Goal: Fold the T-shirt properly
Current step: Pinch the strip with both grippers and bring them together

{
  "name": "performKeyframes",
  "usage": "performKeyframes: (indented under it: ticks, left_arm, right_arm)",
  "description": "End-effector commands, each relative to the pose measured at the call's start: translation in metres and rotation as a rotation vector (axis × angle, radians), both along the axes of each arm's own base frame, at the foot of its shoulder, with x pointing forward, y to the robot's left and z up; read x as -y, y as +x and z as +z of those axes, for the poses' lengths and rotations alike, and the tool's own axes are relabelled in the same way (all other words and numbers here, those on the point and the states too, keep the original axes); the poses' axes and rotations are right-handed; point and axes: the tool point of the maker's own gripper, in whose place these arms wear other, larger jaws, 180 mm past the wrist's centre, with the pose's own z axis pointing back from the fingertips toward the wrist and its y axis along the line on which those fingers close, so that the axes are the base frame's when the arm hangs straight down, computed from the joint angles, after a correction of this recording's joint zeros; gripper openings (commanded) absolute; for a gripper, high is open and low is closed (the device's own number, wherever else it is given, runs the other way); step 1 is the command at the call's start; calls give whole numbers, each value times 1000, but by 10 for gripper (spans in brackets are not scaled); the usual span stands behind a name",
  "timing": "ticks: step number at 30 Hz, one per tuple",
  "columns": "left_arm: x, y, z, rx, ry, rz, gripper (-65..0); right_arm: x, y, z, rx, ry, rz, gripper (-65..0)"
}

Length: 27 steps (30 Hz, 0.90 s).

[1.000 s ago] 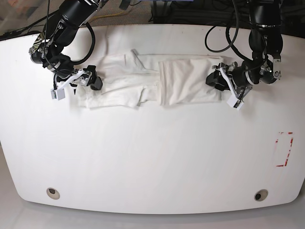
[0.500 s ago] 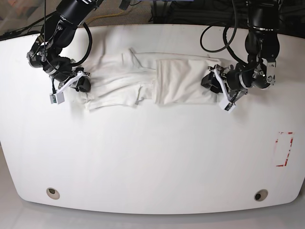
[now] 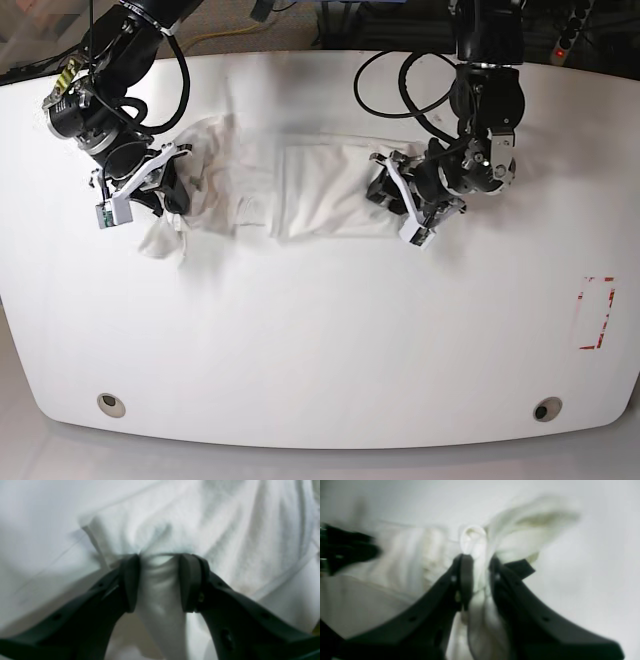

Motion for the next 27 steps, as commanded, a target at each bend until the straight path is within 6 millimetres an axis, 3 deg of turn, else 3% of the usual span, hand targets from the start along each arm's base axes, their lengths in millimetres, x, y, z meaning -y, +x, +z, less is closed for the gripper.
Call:
performKeyframes:
  ticks: [1,5,7,11,20,27]
  left_arm:
    - [-6,-41,-42,-195,109,-47,-406]
    - [4,-40,-47,-199,73,-36,-406]
    - [5,-43,-51,-210,68,-33,-406]
    - [5,-46,-55,-226,65,-33,-406]
    - [6,-45,-54,-223,63,-37,-406]
    - [6,-45,-54,-221,63,-37,-406]
  right_arm:
    - [-10,5,23,97,70,33,-629]
    - [-38,6,44,177,209,116,-629]
    - [-60,7,48,187,248,183,-629]
    - [-87,11,53,214,317,207,-629]
    - [-149,23,32,197,346,301,-625]
    - [-155,25,-3,119,273,301,-621]
